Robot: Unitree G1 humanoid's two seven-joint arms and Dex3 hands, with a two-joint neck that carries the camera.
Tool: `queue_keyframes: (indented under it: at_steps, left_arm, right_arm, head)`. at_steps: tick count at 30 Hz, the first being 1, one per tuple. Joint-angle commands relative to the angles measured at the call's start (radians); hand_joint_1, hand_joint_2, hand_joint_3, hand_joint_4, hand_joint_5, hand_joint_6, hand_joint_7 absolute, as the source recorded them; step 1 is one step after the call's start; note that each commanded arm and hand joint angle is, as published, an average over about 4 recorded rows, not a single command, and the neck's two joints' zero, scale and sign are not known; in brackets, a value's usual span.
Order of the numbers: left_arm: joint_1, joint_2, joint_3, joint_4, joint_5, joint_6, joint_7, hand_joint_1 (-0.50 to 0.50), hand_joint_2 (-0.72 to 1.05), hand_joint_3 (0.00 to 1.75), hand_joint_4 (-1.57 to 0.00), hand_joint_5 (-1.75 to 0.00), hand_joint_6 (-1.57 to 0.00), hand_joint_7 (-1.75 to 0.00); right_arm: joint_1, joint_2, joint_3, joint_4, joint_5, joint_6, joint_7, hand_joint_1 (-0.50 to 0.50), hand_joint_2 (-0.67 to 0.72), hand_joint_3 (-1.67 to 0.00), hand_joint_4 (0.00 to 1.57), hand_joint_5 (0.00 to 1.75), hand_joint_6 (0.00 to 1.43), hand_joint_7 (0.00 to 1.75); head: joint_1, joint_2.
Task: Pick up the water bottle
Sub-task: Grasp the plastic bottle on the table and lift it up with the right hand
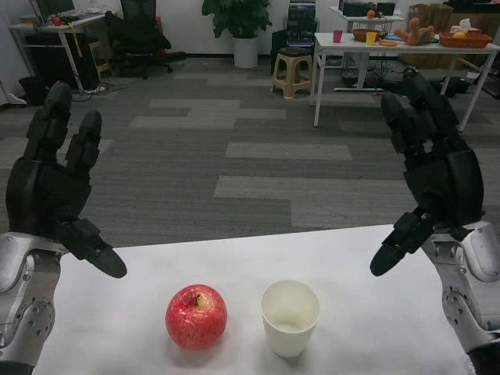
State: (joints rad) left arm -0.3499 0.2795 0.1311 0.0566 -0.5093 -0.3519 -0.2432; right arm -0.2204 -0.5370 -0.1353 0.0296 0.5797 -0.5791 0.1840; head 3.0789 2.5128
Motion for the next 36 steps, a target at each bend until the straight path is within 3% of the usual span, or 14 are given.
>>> queue_keyframes:
  at_steps: [1, 36]
  left_arm:
    - [0.014, 0.008, 0.012, -0.019, -0.006, -0.008, 0.005, -0.50, -0.72, 0.09, 0.00, 0.00, 0.00, -0.05]
    - [-0.020, 0.006, 0.008, -0.009, -0.005, -0.009, 0.007, -0.50, -0.72, 0.09, 0.00, 0.00, 0.00, -0.03]
  right_arm:
    - [-0.007, -0.009, 0.002, -0.025, 0.013, -0.018, -0.006, -0.46, 0.60, 0.00, 0.00, 0.00, 0.00, 0.14]
    - [-0.014, -0.012, 0.002, -0.009, 0.012, -0.021, -0.013, -0.46, 0.60, 0.00, 0.00, 0.00, 0.00, 0.14]
  head:
    - [-0.002, -0.001]
    - [-0.026, 0.029]
